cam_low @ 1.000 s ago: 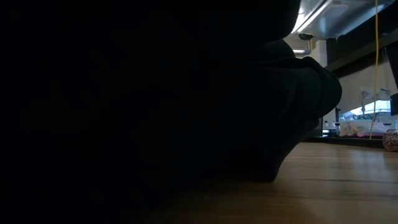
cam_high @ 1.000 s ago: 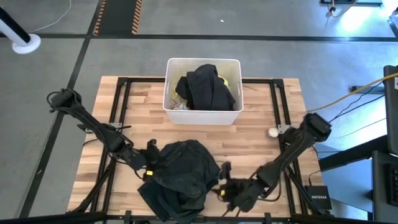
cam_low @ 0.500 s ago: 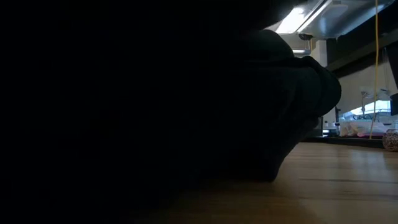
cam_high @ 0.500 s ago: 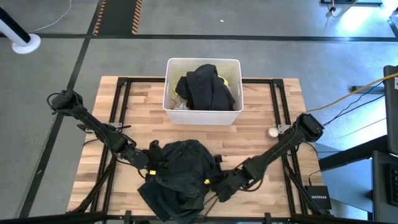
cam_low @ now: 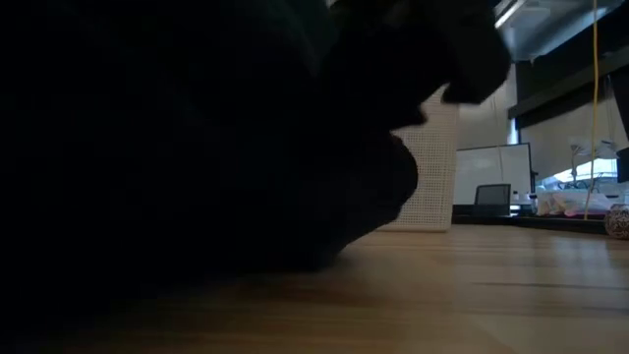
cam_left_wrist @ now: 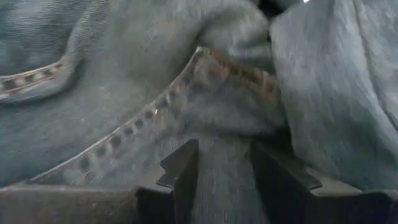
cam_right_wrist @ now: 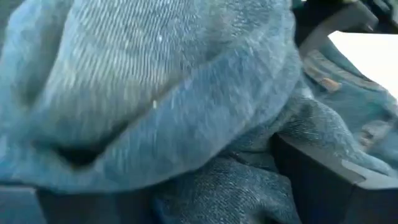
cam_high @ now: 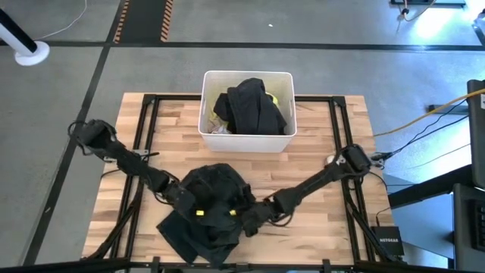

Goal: Sort clothes
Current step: Put the black pants into the white bin

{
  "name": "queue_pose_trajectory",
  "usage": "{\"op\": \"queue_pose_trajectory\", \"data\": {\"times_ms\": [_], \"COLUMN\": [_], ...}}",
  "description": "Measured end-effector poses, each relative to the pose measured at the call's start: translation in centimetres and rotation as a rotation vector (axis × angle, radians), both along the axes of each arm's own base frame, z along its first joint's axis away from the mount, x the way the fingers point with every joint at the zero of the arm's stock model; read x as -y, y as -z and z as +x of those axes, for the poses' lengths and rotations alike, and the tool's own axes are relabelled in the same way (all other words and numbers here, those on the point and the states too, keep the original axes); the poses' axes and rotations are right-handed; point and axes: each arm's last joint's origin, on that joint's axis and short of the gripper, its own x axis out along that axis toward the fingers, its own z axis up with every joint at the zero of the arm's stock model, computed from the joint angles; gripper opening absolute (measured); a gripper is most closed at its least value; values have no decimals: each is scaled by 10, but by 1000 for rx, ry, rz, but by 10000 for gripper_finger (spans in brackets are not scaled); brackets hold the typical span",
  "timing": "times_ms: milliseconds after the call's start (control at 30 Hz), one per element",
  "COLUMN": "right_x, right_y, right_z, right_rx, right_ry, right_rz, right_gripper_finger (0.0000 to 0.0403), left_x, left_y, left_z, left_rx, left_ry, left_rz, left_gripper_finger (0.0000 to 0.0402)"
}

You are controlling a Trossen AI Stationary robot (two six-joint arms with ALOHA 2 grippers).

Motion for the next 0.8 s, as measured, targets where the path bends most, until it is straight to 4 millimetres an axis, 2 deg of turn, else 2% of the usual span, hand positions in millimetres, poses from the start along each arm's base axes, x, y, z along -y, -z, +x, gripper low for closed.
{"op": "queue_pose_trajectory", "data": {"times_ms": [167, 333, 400, 467, 633, 667, 800], "right_x": [11, 16, 16, 16, 18, 19, 17], "right_y": [12, 20, 21, 24, 20, 16, -7], "right_z": [19, 26, 26, 26, 23, 21, 8], "right_rx": [70, 104, 94, 88, 62, 54, 57], "right_ry": [-29, -54, -40, -24, 19, 21, 93], "right_rz": [50, 18, 13, 10, 21, 16, -34], "right_gripper_finger": [314, 303, 276, 231, 68, 56, 57], "left_x": [-7, -10, -10, -8, -3, -2, -1], "left_y": [14, 20, 18, 11, -6, -12, -49], "left_z": [19, 28, 28, 29, 27, 27, 19], "left_rx": [35, 71, 81, 99, 75, 71, 36], "left_ry": [1, 43, 54, 74, 110, 113, 79], "left_rz": [-55, -100, -89, -72, -13, -1, 48], "left_gripper_finger": [143, 143, 143, 143, 143, 143, 143]}}
